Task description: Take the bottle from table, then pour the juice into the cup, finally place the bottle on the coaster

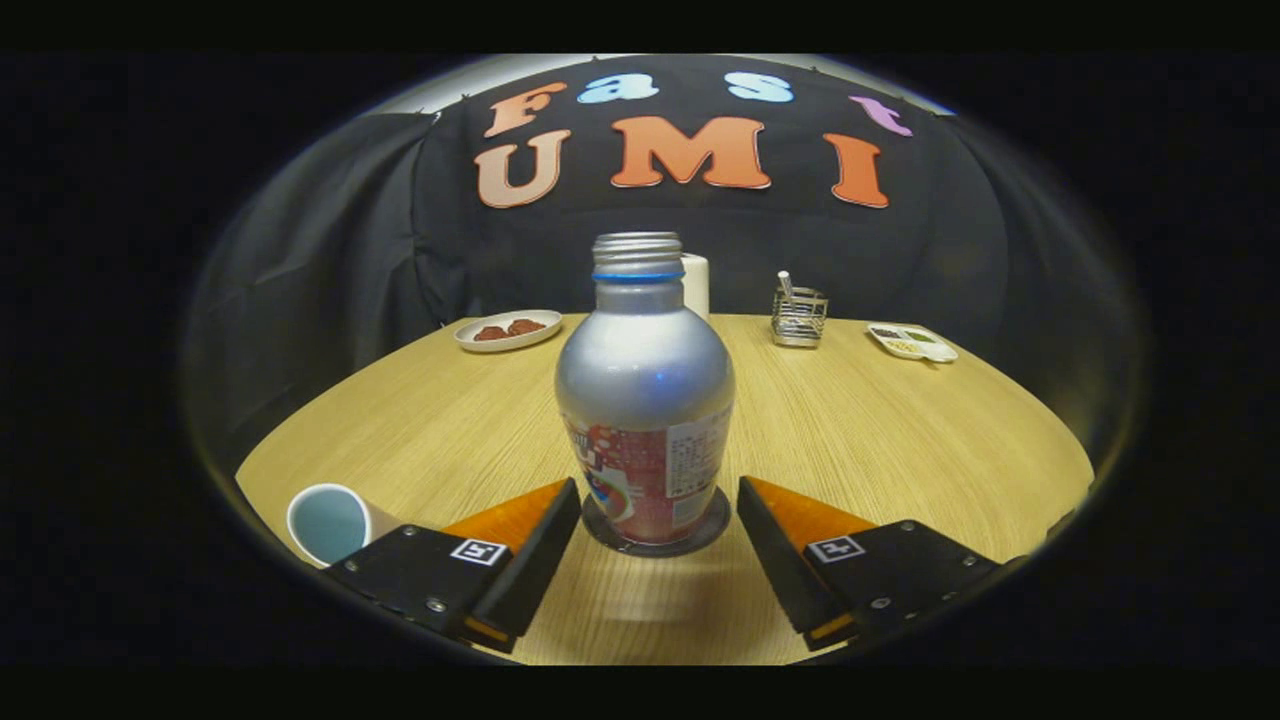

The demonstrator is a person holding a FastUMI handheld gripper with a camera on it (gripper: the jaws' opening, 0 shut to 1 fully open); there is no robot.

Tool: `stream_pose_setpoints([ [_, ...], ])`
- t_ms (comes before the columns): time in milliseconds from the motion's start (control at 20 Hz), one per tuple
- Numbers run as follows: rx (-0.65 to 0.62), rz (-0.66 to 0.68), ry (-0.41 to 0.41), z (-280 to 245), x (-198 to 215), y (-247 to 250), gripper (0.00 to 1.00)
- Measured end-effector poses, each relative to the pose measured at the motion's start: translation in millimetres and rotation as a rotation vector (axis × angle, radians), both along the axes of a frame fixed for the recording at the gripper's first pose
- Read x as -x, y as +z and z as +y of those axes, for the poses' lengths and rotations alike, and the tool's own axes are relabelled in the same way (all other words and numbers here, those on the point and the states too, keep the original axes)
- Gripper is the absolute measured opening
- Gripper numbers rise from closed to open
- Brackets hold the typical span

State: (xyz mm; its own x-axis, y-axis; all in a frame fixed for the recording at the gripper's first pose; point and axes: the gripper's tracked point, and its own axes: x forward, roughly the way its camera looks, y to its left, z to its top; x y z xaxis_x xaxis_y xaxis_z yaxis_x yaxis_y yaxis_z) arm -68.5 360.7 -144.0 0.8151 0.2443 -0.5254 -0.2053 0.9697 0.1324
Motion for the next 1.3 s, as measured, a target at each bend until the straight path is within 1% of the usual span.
stream_pose_setpoints([
  [50,-0.002,-0.007,0.002,-1,3,4,0.98],
  [300,-0.024,-0.040,0.009,-13,24,27,0.98],
  [700,-0.024,-0.142,-0.030,-54,64,85,0.98],
  [900,-0.073,-0.211,-0.050,-57,68,118,0.97],
  [1100,-0.068,-0.236,-0.049,-53,69,127,0.98],
  [1300,-0.110,-0.240,-0.037,-43,70,136,0.97],
])
